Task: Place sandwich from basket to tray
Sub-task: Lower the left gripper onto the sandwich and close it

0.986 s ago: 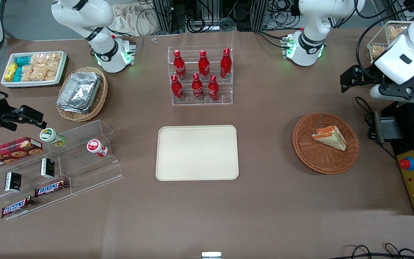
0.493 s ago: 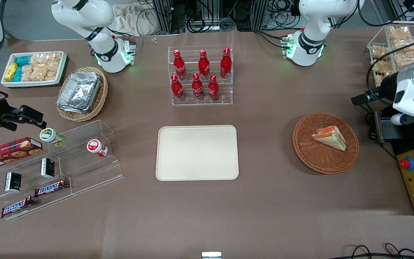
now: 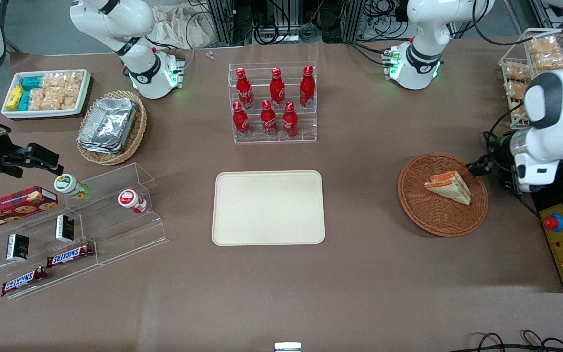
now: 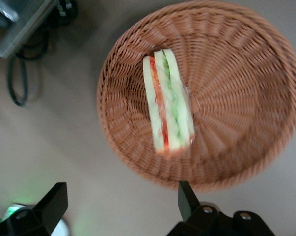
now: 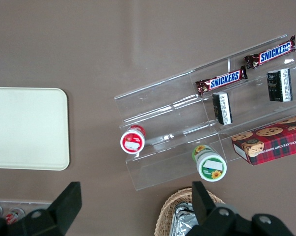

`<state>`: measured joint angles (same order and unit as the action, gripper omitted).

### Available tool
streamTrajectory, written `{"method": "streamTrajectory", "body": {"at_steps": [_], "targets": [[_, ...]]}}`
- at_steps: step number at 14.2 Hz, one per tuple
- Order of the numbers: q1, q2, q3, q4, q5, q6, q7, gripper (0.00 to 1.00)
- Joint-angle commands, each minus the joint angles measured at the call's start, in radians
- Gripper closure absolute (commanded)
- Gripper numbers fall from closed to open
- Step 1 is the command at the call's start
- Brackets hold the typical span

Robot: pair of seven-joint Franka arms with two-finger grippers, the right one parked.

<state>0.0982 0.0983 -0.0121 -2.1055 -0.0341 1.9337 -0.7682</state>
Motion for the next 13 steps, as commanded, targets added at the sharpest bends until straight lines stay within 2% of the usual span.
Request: {"method": "streamTrajectory", "body": {"at_steps": [1,7,8,9,10,11,13], "targets": [[-0.008,0.113,-0.012,0.002,0.003,0.123,-0.201,0.00],[-0.025,0.192,-0.015,-0.070,0.013,0.321,-0.275,0.00],[-0.026,0.201,-0.015,-0.071,0.013,0.324,-0.276,0.10],[-0.026,0.205,-0.015,-0.071,0.013,0.323,-0.276,0.43],[-0.031,0.204,-0.015,-0.071,0.013,0.318,-0.276,0.83],[-0.032,0.198,-0.015,-0.071,0.013,0.312,-0.276,1.00],[-0.032,0.149,-0.017,-0.065,0.013,0.265,-0.267,1.00]]}}
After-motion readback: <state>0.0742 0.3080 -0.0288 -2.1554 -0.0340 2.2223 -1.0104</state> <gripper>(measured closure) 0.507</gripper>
